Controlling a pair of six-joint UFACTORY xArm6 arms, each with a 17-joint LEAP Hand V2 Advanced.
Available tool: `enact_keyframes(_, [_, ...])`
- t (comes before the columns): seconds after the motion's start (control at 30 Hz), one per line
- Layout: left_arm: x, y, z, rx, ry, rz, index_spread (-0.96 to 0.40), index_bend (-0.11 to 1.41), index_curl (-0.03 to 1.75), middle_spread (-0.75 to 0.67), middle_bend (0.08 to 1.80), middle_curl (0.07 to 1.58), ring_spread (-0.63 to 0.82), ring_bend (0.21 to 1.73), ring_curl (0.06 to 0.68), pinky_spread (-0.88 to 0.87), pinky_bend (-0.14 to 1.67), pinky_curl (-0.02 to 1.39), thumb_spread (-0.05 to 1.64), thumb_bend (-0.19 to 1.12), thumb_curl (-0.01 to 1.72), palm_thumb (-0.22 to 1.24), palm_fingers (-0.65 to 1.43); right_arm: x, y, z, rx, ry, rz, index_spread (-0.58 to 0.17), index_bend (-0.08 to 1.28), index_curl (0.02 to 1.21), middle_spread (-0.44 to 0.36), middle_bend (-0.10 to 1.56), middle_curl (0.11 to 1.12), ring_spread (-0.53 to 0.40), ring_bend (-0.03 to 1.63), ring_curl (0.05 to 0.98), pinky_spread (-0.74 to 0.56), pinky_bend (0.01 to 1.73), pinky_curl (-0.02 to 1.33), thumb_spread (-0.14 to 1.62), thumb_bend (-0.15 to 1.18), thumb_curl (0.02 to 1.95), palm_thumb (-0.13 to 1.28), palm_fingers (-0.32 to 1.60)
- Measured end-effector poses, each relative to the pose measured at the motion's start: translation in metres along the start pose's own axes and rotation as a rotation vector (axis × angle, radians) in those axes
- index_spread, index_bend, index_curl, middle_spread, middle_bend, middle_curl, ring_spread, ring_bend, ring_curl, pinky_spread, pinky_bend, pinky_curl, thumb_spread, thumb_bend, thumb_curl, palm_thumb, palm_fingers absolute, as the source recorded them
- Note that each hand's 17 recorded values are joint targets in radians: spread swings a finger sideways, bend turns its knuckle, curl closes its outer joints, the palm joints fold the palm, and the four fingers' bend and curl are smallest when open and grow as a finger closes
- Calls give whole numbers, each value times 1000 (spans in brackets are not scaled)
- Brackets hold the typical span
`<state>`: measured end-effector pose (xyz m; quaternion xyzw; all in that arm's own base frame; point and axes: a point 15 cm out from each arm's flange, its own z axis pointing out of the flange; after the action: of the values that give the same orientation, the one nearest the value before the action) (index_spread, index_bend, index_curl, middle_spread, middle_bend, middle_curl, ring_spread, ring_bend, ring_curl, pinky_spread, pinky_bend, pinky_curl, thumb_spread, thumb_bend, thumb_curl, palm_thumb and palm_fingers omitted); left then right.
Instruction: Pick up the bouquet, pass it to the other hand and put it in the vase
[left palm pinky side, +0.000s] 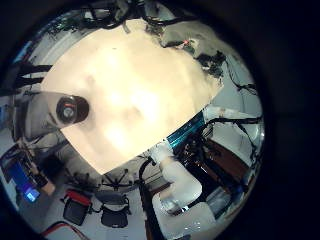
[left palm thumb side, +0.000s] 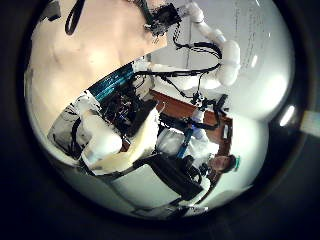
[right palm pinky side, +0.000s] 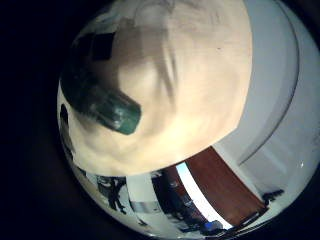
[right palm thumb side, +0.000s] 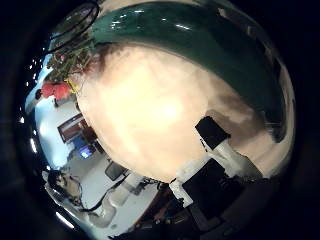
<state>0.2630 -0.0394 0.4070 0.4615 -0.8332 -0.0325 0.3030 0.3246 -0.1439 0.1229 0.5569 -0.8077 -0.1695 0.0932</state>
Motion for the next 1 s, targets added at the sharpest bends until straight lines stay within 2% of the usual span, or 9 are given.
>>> enact_keyframes(0.1, [1,0,0,0,-1,2,-75,180,387,103,283,407,188,776,147,302,637,-3,1180,-18,286,274,318,1,-1,-5,12,-2,2,-401,712,739,-216,904,721,-256,1102,508,-435,1090,304,912,-9,516,930,1379])
enact_keyframes(0.3, [1,1,0,-2,0,3,-75,181,387,103,283,407,188,778,145,302,637,-3,1180,-18,285,274,318,1,1,-21,58,-6,-5,-346,885,813,-182,1089,779,-231,1241,576,-328,1278,414,914,42,605,1083,1287])
enact_keyframes(0.47, [1,1,0,1,-1,3,-75,181,387,103,283,407,188,779,144,302,637,-3,1180,-18,285,274,318,15,-12,-51,190,-11,10,-308,986,837,-162,1188,803,-217,1309,618,-268,1365,478,894,34,676,1098,1227])
enact_keyframes(0.53, [1,1,0,1,-1,3,-75,181,387,103,283,407,188,779,143,302,637,-3,1180,-18,285,274,318,17,-9,-60,225,-20,13,-297,1008,840,-157,1197,800,-214,1324,627,-261,1371,492,916,-7,680,1038,1202])
enact_keyframes(0.6, [2,2,0,2,-2,4,-75,181,387,103,283,407,188,780,142,302,637,-3,1180,-18,285,274,318,12,-1,-69,255,-51,10,-302,946,817,-159,1162,774,-216,1321,612,-316,1298,476,961,-52,640,942,1123])
enact_keyframes(0.7, [2,2,-1,5,-3,8,-75,180,386,103,285,408,187,776,143,302,639,-3,1180,-18,285,274,316,5,17,-65,205,-78,1,-316,666,789,-175,1008,735,-243,1305,621,-378,1306,492,984,-73,582,796,561])
enact_keyframes(0.73, [2,2,-1,6,-4,10,-75,180,386,103,285,408,187,776,143,302,639,-3,1180,-18,285,274,316,3,26,-62,171,-85,-3,-324,542,754,-163,902,703,-216,1227,621,-264,1244,506,997,-63,556,744,86])
enact_keyframes(0.83, [3,0,-1,10,-1,13,-79,181,385,103,282,407,187,776,144,302,640,-3,1178,-20,285,273,315,-2,47,-76,99,-100,-28,-361,378,572,-77,637,565,-40,975,475,23,1171,413,1004,-56,512,661,-161])
enact_keyframes(1.0, [5,-1,0,12,8,22,-81,180,385,102,281,405,187,775,145,302,641,-3,1177,-20,285,267,315,-7,65,-105,53,-115,-64,-394,220,446,52,371,432,158,731,341,304,1020,320,1014,-48,446,539,-153])
